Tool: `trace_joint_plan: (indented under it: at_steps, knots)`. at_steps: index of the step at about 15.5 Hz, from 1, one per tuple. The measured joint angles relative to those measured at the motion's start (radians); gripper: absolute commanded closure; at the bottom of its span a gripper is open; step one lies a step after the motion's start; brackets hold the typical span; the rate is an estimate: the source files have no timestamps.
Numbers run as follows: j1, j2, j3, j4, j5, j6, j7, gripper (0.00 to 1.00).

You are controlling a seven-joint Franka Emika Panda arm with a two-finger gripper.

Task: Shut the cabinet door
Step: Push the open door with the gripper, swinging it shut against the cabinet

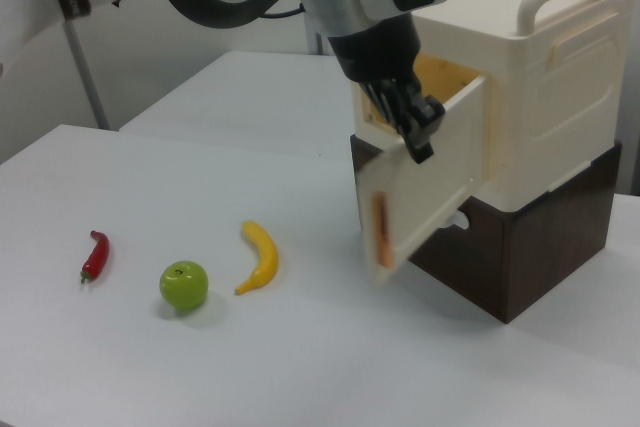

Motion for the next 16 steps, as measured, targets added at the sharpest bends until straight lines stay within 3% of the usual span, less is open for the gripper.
trace_joint_plan:
  at_steps: [10, 16]
  knots:
    - [0.134, 0.039, 0.004, -0.009, 0.094, 0.078, 0.055, 1.00]
    - [0.168, 0.102, 0.008, -0.010, 0.123, 0.332, 0.092, 1.00]
